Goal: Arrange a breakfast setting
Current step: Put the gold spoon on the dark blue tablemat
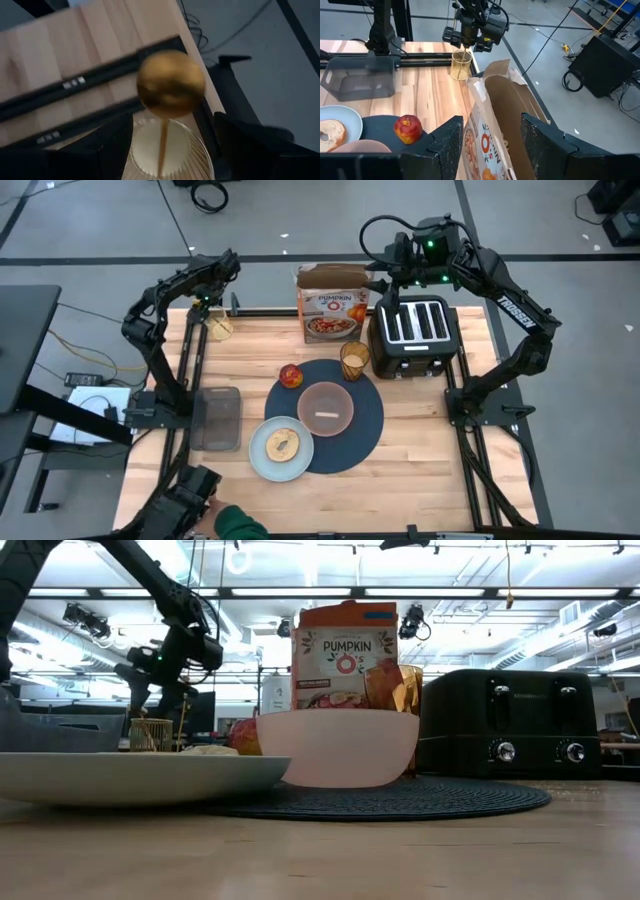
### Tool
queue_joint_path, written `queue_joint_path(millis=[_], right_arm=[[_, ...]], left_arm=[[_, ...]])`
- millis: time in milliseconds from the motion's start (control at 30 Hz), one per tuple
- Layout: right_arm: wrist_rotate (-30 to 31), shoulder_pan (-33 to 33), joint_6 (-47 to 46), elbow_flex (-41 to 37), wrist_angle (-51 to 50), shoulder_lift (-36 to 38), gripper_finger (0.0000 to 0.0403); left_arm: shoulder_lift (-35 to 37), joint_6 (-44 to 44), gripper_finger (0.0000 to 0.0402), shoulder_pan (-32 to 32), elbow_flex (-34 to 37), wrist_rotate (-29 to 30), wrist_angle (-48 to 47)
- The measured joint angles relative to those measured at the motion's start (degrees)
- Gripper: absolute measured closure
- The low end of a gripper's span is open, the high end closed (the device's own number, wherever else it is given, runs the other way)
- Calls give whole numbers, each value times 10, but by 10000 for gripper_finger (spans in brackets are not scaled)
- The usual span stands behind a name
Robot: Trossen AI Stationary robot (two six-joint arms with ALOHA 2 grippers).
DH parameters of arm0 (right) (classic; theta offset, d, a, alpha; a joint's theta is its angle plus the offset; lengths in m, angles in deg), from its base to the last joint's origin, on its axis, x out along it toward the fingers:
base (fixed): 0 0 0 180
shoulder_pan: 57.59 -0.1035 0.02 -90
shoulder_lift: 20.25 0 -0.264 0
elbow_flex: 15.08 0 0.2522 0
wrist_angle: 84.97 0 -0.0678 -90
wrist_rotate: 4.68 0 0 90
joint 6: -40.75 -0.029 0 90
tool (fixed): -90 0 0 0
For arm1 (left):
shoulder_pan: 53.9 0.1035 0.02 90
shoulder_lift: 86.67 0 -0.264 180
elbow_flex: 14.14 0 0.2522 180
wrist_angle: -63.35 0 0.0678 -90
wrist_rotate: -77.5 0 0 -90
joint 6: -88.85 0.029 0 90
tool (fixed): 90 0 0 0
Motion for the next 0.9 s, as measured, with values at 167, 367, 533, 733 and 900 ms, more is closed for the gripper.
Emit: queue_joint_path(millis=[167, 367, 533, 733, 900], right_arm=[[1, 1, 1, 0, -2, 0, 198], [3, 13, 5, 0, -4, 0, 198], [3, 22, 5, 0, -5, 4, 198], [4, 27, 5, 0, -7, 9, 198], [4, 27, 6, 0, -7, 10, 198]], left_arm=[[0, -35, 130, 3, 0, 32, -23], [-11, -40, 182, 6, 0, 29, -12], [-19, -40, 230, -2, 0, 26, -8], [-18, -18, 256, -8, 0, 26, -7], [-18, -11, 260, -8, 0, 26, -7]])
